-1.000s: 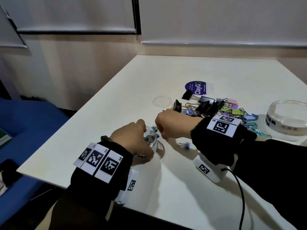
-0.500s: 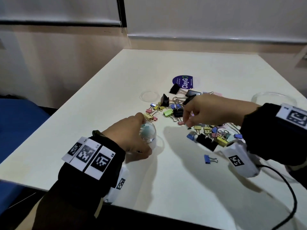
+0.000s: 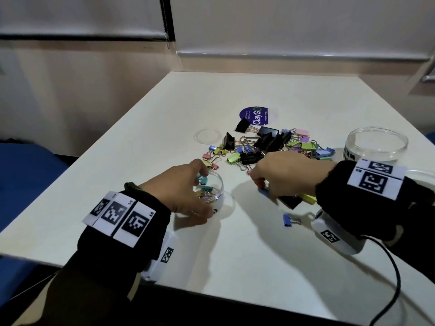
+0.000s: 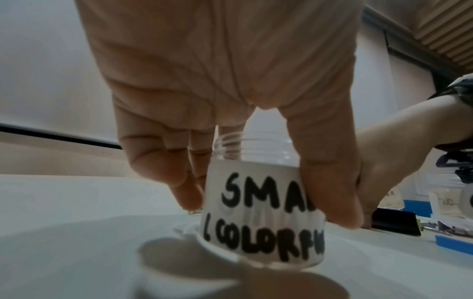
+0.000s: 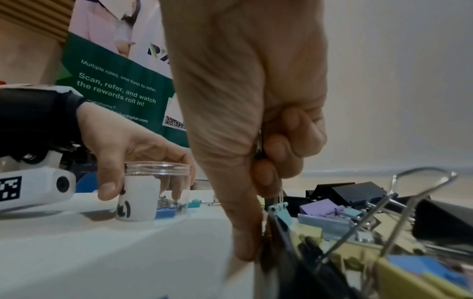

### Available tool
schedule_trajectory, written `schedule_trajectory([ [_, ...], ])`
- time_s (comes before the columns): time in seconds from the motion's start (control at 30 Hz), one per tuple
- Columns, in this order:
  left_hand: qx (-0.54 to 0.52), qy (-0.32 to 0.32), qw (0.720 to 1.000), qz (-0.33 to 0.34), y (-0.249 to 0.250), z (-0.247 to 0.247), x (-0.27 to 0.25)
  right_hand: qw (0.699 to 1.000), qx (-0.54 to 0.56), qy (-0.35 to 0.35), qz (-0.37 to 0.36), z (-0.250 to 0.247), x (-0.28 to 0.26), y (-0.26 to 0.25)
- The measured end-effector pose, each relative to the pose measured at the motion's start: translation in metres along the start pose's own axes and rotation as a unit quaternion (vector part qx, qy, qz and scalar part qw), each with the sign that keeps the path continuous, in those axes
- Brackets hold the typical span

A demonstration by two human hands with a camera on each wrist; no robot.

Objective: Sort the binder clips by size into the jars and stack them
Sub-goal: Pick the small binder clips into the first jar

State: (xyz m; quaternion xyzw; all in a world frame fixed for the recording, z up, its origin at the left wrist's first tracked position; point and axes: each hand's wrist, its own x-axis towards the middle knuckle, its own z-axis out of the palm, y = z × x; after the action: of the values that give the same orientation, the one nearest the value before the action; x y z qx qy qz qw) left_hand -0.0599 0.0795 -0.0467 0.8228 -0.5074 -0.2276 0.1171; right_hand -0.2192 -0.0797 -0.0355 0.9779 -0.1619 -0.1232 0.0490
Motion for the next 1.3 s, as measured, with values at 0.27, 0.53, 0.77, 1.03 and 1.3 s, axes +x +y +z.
schedule_trajectory([
  [0.27,-0.022,-0.003,1.0,0.01,0.003,0.002,0.003,0.966,0.235,0.103,-0.007,-0.029,0.003,-0.021],
  [0.53,-0.03,0.001,0.999,0.011,0.002,0.005,0.007,0.958,0.274,0.081,-0.034,-0.032,0.001,-0.028],
  [0.77,-0.009,0.003,1.0,0.018,0.005,0.007,0.011,0.983,0.126,-0.134,0.025,0.006,-0.037,-0.01],
  [1.03,0.0,-0.016,1.0,-0.017,-0.002,0.003,0.001,0.988,0.152,-0.04,0.003,-0.003,-0.026,-0.02],
  [1.3,0.02,0.007,0.999,-0.048,-0.008,0.0,-0.002,0.857,0.488,0.165,-0.016,-0.028,0.03,-0.043],
])
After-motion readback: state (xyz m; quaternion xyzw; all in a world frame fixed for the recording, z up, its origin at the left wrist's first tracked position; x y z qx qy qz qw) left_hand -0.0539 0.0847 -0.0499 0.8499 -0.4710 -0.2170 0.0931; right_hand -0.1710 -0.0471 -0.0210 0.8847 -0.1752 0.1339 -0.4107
